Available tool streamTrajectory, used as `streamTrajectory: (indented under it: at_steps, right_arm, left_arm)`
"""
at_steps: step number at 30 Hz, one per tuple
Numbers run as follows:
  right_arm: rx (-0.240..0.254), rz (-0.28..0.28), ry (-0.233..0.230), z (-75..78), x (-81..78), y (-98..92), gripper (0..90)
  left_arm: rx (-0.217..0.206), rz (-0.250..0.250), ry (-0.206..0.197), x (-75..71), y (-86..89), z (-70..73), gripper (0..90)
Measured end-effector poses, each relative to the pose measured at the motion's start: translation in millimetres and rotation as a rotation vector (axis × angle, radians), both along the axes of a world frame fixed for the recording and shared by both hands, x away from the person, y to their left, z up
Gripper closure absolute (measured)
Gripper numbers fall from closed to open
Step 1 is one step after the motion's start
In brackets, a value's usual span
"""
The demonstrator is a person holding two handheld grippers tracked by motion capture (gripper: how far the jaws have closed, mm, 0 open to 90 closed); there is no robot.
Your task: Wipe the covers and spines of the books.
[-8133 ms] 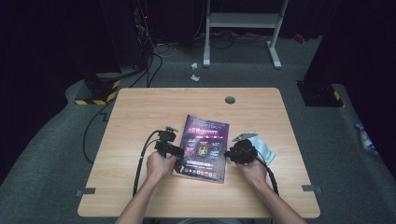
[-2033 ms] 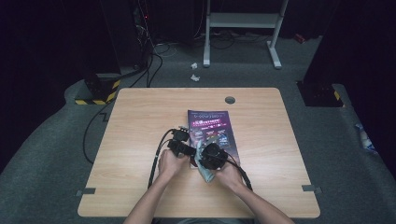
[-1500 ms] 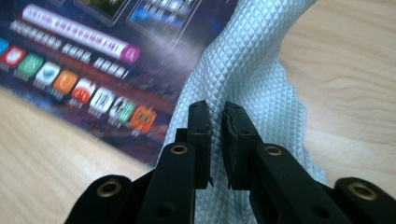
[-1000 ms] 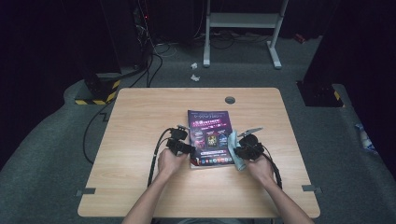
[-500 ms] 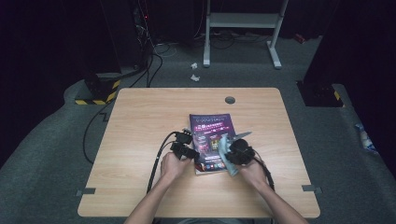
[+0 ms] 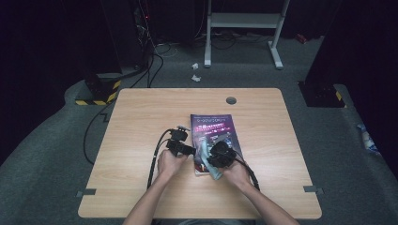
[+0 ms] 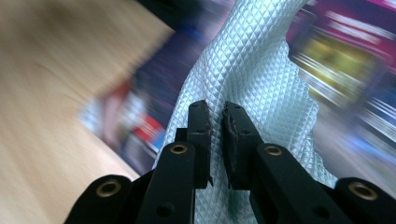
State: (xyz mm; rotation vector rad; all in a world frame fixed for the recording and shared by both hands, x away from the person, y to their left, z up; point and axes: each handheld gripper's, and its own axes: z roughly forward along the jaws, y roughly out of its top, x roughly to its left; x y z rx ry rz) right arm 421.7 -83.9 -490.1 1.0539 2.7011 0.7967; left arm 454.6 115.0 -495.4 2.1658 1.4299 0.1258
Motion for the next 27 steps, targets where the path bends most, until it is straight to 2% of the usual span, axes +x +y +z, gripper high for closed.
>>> streamTrajectory:
  at_steps: [2,7,9,11,13,16,17,18,22,23,24,25,27]
  right_arm:
    - [-0.014,-0.039,-0.007,0.7,2.5,-20.2,81.9]
    - [-0.021,-0.192,0.001,3.1,11.6,-79.4,82.0]
    - [-0.018,-0.23,0.005,3.8,14.1,-92.9,81.9]
    - [-0.022,-0.239,0.001,4.1,15.0,-95.7,82.0]
    - [-0.042,-0.217,-0.016,3.8,13.3,-85.3,82.0]
    - [-0.034,-0.16,-0.012,2.6,11.6,-61.4,82.0]
    - [-0.034,-0.16,-0.012,2.6,11.6,-61.4,82.0]
    - [-0.033,-0.106,-0.01,2.1,8.5,-35.5,82.0]
    - [-0.017,-0.005,-0.013,0.6,3.1,5.0,82.0]
    - [-0.008,0.008,-0.003,0.2,0.7,14.0,82.0]
    - [-0.008,0.008,-0.003,0.2,0.7,14.0,82.0]
    - [0.0,0.039,0.002,-0.1,-2.8,29.8,82.0]
    - [-0.001,0.047,-0.007,-0.3,-2.9,33.6,82.1]
  left_arm:
    - [0.011,-0.003,-0.014,-0.9,-1.8,-0.3,53.7]
    - [0.012,-0.01,-0.016,-0.9,-1.8,-0.4,54.5]
    - [0.011,-0.012,-0.014,-1.1,-2.2,-0.4,55.4]
    - [0.011,-0.012,-0.016,-1.0,-2.1,-0.5,55.7]
    - [0.009,-0.012,-0.018,-1.2,-2.7,-0.6,55.7]
    - [0.013,-0.012,-0.02,-1.2,-3.0,-0.5,55.6]
    - [0.013,-0.013,-0.018,-1.2,-2.9,-0.5,55.6]
    - [0.012,-0.012,-0.018,-1.2,-2.8,-0.5,55.6]
    - [0.013,-0.014,-0.016,-1.0,-2.6,-0.4,55.6]
    - [0.013,-0.015,-0.017,-1.0,-2.7,-0.4,55.6]
    - [0.013,-0.015,-0.017,-1.0,-2.7,-0.4,55.6]
    - [0.014,-0.015,-0.017,-1.0,-2.7,-0.4,55.6]
    - [0.015,-0.014,-0.017,-1.0,-3.0,-0.4,55.6]
